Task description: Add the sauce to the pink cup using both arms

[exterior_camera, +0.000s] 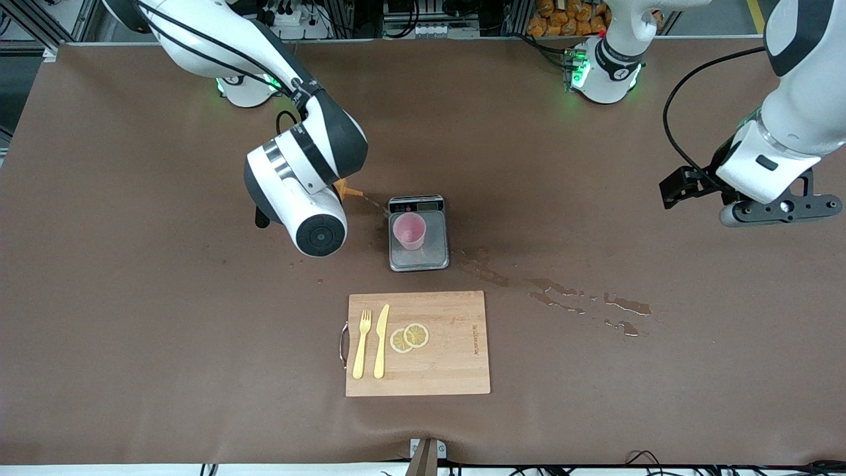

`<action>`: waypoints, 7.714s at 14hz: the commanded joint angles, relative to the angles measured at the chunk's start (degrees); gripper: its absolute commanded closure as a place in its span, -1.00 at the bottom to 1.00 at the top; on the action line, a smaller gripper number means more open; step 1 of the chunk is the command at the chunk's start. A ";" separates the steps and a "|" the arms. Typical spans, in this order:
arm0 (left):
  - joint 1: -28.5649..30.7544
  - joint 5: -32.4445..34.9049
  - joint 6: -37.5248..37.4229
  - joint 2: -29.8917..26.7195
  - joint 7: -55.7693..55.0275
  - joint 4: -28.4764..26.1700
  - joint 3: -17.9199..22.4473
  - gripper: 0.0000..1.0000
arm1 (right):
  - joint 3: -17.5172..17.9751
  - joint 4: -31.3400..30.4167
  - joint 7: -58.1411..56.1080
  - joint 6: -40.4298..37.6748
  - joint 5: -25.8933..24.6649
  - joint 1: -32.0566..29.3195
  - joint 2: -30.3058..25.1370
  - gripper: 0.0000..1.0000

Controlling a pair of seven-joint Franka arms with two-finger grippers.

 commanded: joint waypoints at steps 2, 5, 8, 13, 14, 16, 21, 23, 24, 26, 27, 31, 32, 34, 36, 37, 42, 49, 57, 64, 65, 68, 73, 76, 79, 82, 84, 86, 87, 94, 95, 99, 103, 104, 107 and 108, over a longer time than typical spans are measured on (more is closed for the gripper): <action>-0.69 0.32 -0.83 -2.90 2.16 -1.54 0.93 -1.00 | -0.21 2.81 1.00 -1.70 -0.84 0.66 0.66 0.25; -0.69 0.32 -2.05 -4.04 3.48 -1.45 1.11 -1.00 | -0.13 3.78 1.00 -1.35 -0.75 0.66 0.75 0.23; -0.69 0.58 -2.32 -5.10 4.98 -1.10 1.90 -1.00 | -0.21 3.87 1.09 -1.18 -0.75 0.66 1.10 0.23; -0.34 0.84 -2.41 -6.33 7.26 -1.10 1.81 -1.00 | -0.04 3.96 0.39 -1.00 -0.14 -0.83 1.02 0.23; -0.25 0.84 -2.41 -6.24 7.27 -1.10 1.73 -1.00 | 0.22 3.96 -0.40 -1.00 0.21 -1.96 0.84 0.23; -0.07 0.76 -2.41 -6.24 7.96 -1.10 1.72 -1.00 | 0.31 3.96 -4.34 -1.18 4.06 -4.77 0.32 0.23; -0.25 0.32 -2.59 -6.42 9.11 -0.92 1.37 -1.00 | 0.40 3.96 -14.09 -1.00 9.78 -11.54 -0.21 0.19; -0.07 -0.03 -4.16 -6.86 11.38 -0.92 1.37 -1.00 | 0.32 3.87 -20.24 -1.09 13.82 -15.66 -1.17 0.19; 0.19 -1.08 -4.69 -7.38 11.92 -1.01 1.46 -1.00 | 0.31 3.70 -24.10 -1.44 15.23 -18.03 -1.70 0.19; 0.72 -3.19 -4.78 -7.47 11.84 -1.19 1.81 -1.00 | 0.40 3.69 -30.96 -2.14 16.73 -21.99 -1.80 0.19; 0.72 -3.20 -4.78 -7.39 11.66 -1.27 1.81 -1.00 | 0.40 3.69 -34.04 -2.23 17.52 -23.67 -1.80 0.19; 1.51 -3.29 -4.96 -7.39 11.66 -1.27 1.90 -1.00 | 0.31 3.26 -48.19 -3.64 23.49 -33.41 -1.45 0.10; 1.60 -3.46 -4.96 -7.30 11.66 -1.19 1.90 -1.00 | 0.23 3.08 -50.22 -3.72 25.16 -35.18 -1.18 0.10; 1.60 -3.55 -4.79 -7.12 11.66 -1.19 1.90 -1.00 | 0.23 3.08 -53.65 -4.95 26.84 -37.47 -0.74 0.10; 1.60 -3.55 -4.70 -7.03 11.57 -1.10 1.90 -1.00 | 0.14 2.55 -56.56 -4.87 27.20 -38.09 -0.30 0.10; 1.60 -3.55 -4.61 -7.03 11.48 -1.10 1.90 -1.00 | 0.05 2.47 -57.96 -4.87 27.20 -38.88 -0.13 0.10; 1.69 -3.38 -4.61 -7.21 11.13 -1.01 1.99 -1.00 | 0.05 1.41 -67.63 -4.96 29.65 -43.88 1.71 0.10; 3.36 -3.37 -4.61 -7.12 11.31 -1.19 1.72 -1.00 | 0.05 -0.61 -79.50 -4.96 32.82 -50.49 6.81 0.10; 3.27 -3.55 -4.43 -6.95 10.61 -1.10 1.81 -1.00 | 0.05 -0.61 -87.59 -4.96 32.82 -53.91 11.47 0.10; 2.92 -3.46 -4.26 -6.77 9.46 -1.54 1.46 -1.00 | -0.13 -0.70 -92.87 -4.34 32.03 -54.88 15.86 0.10; 2.92 -3.46 -4.34 -6.77 9.46 -1.54 1.46 -1.00 | -0.13 -0.70 -92.96 -4.25 31.95 -55.06 16.83 0.10; 3.00 -3.55 -4.52 -6.77 9.46 -1.63 1.46 -1.00 | -0.21 -0.70 -94.89 -3.73 31.59 -55.32 18.15 0.10; 3.18 -3.55 -4.52 -6.77 9.55 -1.80 1.46 -1.00 | -0.39 -1.05 -96.99 -1.27 28.96 -55.32 19.82 0.10; 3.27 -3.64 -4.52 -6.77 9.55 -2.06 1.46 -1.00 | -0.39 -2.98 -99.81 0.14 28.43 -55.59 20.35 0.10; 3.27 -4.25 -4.61 -6.77 9.55 -2.07 1.46 -1.00 | -0.39 -3.69 -99.99 2.07 27.55 -55.59 20.53 0.10; 3.36 -4.34 -4.52 -6.77 9.55 -2.07 1.46 -1.00 | -0.39 -3.69 -102.01 2.34 27.02 -55.59 21.06 -0.27; 3.36 -4.34 -4.52 -6.86 9.64 -2.07 1.46 -1.00 | -0.39 -3.60 -102.01 2.25 27.11 -55.59 21.06 -0.99; 3.36 -4.34 -4.52 -6.86 9.64 -2.07 1.46 -1.00 | -0.30 -2.99 -101.31 1.81 27.20 -55.41 20.62 -1.00; 3.36 -4.34 -4.52 -6.86 9.64 -2.07 1.55 -1.00 | -0.30 -2.72 -100.87 1.64 27.11 -55.41 19.92 -1.00; 3.36 -3.37 -4.52 -6.86 10.61 -1.98 1.81 -1.00 | -0.22 7.46 -87.61 -5.74 26.33 -54.88 18.16 -1.00; 3.36 -3.37 -4.52 -6.86 10.61 -1.89 1.81 -1.00 | -0.04 8.17 -87.25 -5.92 25.19 -54.27 16.94 -1.00; 2.83 -3.37 -4.52 -7.03 10.61 -1.27 1.46 -1.00 | -0.21 8.44 -87.16 -6.10 21.14 -50.84 12.53 -1.00; 3.00 -3.46 -4.52 -7.30 10.69 -1.27 1.46 -1.00 | -0.12 10.11 -87.07 -5.92 18.59 -49.88 11.31 -1.00; 3.18 -3.46 -4.52 -7.21 10.69 -1.27 1.46 -1.00 | -0.13 11.24 -87.07 -5.92 18.32 -49.44 10.69 -1.00; 3.27 -3.46 -4.52 -7.12 10.78 -1.27 1.55 -1.00 | -0.21 13.27 -86.80 -5.14 15.43 -45.06 7.89 -1.00; 3.27 -3.46 -4.52 -7.21 10.78 -1.27 1.55 -1.00 | -0.21 13.45 -86.89 -4.44 14.46 -43.47 6.48 -1.00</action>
